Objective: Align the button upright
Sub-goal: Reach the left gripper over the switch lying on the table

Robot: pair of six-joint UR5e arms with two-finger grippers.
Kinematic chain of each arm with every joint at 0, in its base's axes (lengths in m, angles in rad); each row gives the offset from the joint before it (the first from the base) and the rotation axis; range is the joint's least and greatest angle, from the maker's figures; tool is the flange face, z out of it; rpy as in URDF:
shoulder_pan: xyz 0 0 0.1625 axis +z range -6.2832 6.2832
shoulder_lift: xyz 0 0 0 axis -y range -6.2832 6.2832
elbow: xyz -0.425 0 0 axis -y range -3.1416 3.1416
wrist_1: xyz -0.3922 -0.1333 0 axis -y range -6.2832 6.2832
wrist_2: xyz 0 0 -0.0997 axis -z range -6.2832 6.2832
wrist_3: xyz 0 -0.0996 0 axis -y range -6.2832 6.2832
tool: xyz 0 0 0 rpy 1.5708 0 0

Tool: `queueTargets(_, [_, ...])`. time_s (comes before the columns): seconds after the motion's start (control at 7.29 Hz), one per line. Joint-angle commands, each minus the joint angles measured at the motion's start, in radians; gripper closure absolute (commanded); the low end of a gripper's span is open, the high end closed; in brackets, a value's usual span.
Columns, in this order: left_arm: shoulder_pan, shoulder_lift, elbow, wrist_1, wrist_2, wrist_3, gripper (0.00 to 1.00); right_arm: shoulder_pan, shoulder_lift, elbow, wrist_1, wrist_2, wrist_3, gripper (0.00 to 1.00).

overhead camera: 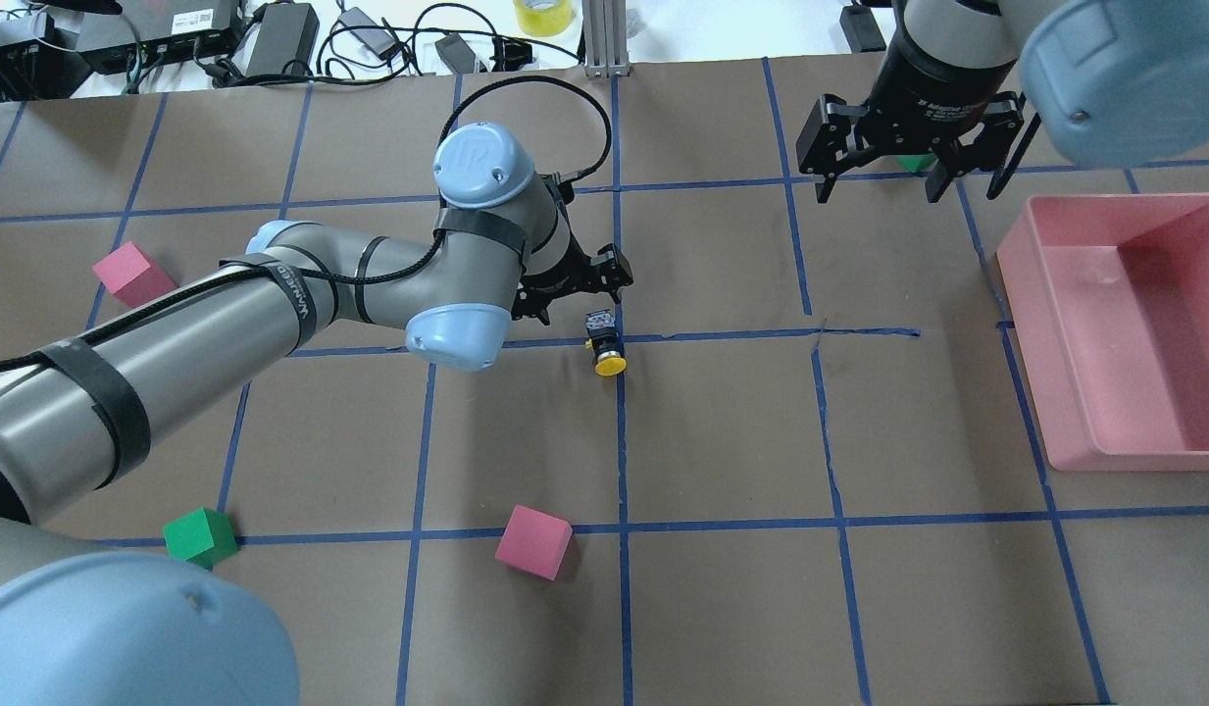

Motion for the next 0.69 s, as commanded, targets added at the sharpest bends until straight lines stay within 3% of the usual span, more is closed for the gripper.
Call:
queueTargets(0.0, [-0.014, -0.032, 0.0, 0.004, -0.004, -0.018, 0.02, 0.0, 0.001, 0.0, 0.0, 0.0, 0.003, 0.0])
queueTargets(0.55, [-0.037, -0.04, -0.001, -0.049, -0.01, -0.109, 0.0, 0.002, 0.0, 0.019, 0.0, 0.003, 0.001, 0.0])
